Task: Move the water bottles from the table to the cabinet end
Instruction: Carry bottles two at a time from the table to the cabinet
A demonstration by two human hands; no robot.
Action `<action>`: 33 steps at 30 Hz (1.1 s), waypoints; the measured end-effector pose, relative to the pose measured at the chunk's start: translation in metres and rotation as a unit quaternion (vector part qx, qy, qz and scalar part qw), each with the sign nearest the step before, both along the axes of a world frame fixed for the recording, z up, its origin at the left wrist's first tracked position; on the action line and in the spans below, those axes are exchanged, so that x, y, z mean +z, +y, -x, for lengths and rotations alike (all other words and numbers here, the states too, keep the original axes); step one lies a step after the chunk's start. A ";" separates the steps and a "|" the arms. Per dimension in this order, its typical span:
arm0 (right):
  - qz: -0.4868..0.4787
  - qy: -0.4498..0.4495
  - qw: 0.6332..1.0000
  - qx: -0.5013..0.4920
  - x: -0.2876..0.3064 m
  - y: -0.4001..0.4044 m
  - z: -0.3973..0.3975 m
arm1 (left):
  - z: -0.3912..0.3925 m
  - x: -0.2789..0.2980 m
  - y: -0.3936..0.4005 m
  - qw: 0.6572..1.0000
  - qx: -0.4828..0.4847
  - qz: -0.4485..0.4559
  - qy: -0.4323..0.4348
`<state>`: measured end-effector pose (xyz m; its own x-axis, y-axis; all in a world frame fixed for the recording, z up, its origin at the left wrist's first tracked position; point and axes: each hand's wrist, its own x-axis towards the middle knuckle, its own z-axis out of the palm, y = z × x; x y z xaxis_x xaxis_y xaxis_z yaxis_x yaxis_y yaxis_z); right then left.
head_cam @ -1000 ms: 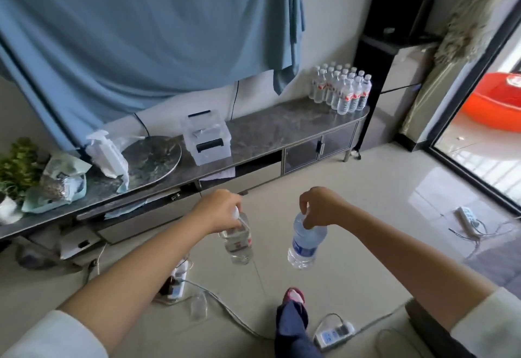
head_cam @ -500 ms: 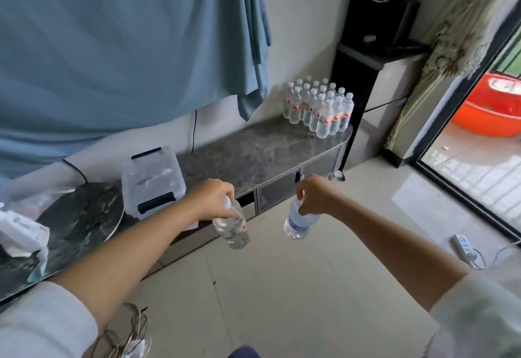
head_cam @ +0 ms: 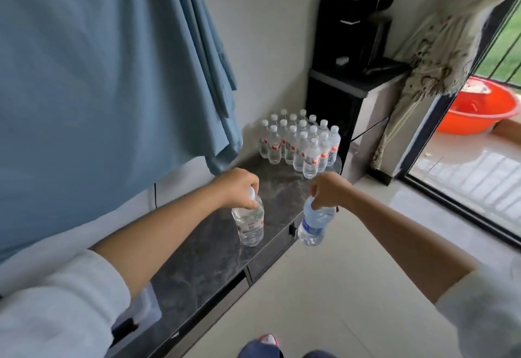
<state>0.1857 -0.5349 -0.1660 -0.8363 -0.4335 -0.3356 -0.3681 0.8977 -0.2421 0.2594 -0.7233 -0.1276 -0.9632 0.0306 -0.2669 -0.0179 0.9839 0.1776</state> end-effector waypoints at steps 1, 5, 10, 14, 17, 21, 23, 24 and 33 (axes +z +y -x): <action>0.005 0.001 1.000 -0.012 -0.001 -0.003 0.013 | 0.017 0.001 -0.004 1.000 -0.006 -0.003 0.005; 0.022 0.001 0.998 -0.055 -0.008 -0.013 0.065 | 0.084 -0.006 -0.017 1.000 -0.007 -0.017 0.017; 0.023 -0.017 0.997 -0.066 -0.025 -0.024 0.138 | 0.156 -0.028 -0.026 0.998 0.038 -0.054 0.020; 0.016 -0.042 0.998 -0.053 -0.046 -0.029 0.203 | 0.222 -0.053 -0.025 0.995 0.073 -0.070 -0.011; 0.011 -0.063 0.998 -0.028 -0.066 -0.028 0.247 | 0.269 -0.072 -0.024 0.993 0.090 -0.068 -0.039; 0.004 -0.090 0.996 0.030 -0.098 -0.033 0.303 | 0.336 -0.096 -0.021 0.987 0.129 -0.065 -0.074; 0.011 -0.111 0.993 0.032 -0.116 -0.037 0.323 | 0.362 -0.111 -0.022 0.981 0.155 -0.074 -0.085; 0.014 -0.120 0.992 0.027 -0.125 -0.039 0.335 | 0.375 -0.119 -0.022 0.979 0.166 -0.077 -0.089; 0.012 -0.171 0.985 0.012 -0.193 -0.062 0.383 | 0.466 -0.187 -0.026 0.968 0.195 -0.095 -0.124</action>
